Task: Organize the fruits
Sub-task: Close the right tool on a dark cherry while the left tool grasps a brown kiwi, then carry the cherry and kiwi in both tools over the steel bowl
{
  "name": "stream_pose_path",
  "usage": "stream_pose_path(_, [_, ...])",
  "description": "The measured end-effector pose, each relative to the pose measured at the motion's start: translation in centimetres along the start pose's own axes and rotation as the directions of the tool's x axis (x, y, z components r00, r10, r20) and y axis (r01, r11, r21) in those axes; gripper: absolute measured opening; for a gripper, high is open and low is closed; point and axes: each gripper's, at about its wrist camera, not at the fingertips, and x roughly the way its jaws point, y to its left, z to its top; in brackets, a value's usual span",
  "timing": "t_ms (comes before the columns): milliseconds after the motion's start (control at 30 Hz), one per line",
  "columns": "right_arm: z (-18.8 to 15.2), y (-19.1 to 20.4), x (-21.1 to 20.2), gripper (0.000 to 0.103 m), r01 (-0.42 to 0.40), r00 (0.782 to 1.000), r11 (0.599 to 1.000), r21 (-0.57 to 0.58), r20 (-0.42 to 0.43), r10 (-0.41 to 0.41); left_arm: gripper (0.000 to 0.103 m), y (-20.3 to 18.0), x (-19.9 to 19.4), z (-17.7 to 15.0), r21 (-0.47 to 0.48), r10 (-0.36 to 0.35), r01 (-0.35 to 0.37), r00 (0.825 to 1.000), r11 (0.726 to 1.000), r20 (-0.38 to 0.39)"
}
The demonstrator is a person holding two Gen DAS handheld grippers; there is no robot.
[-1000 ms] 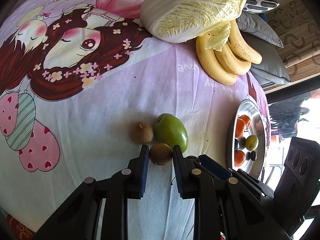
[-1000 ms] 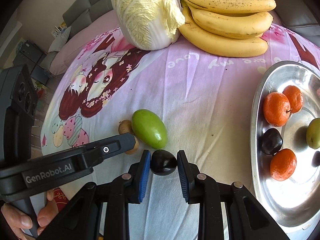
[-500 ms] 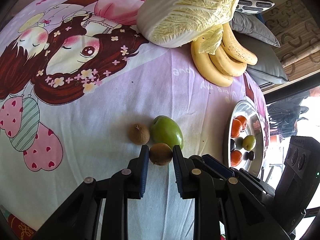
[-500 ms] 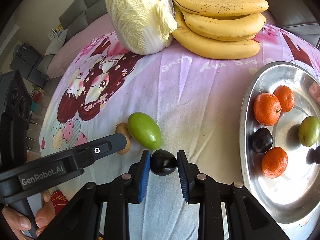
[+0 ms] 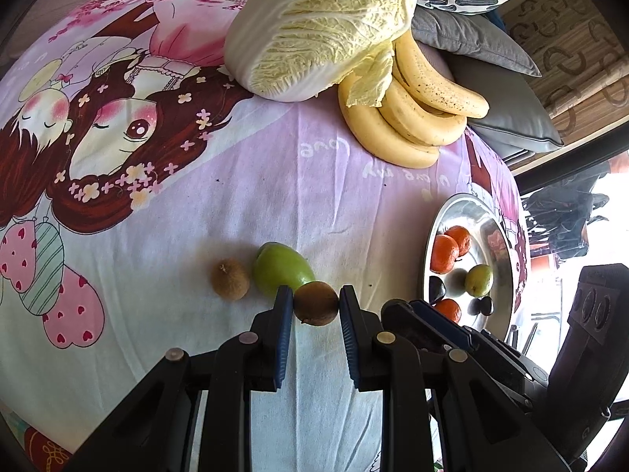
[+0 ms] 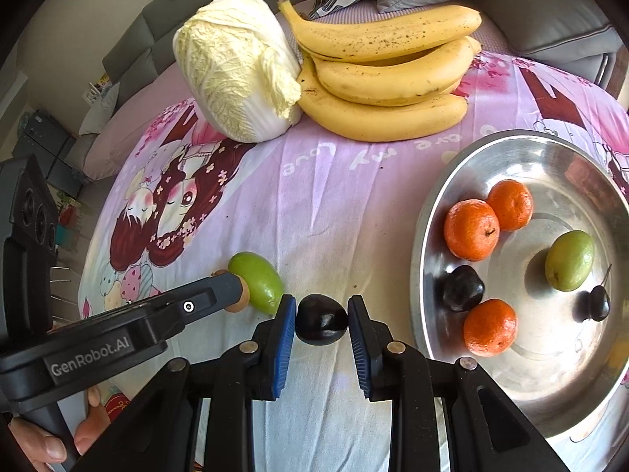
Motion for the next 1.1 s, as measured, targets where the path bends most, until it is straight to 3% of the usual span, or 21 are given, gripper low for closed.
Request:
stream_pose_path(567, [0.8,-8.7,-5.1,0.029,0.068,0.992,0.973,0.22,0.087,-0.089,0.025,-10.5,3.0,1.6,0.159,0.014,-0.002,0.997,0.987,-0.077])
stream_pose_path(867, [-0.1,-12.7,-6.4,0.029,0.158,0.98,0.934,0.321,0.065,-0.188,0.025,-15.3,5.0,1.1,0.23,0.052,-0.025,0.992,0.973,-0.114])
stream_pose_path(1100, [-0.7,-13.6,-5.2,0.029,0.192,0.979,0.926,0.325,0.003,-0.204,0.025,-17.3,7.6,1.0,0.244,0.094,-0.051,0.982,0.968,-0.165])
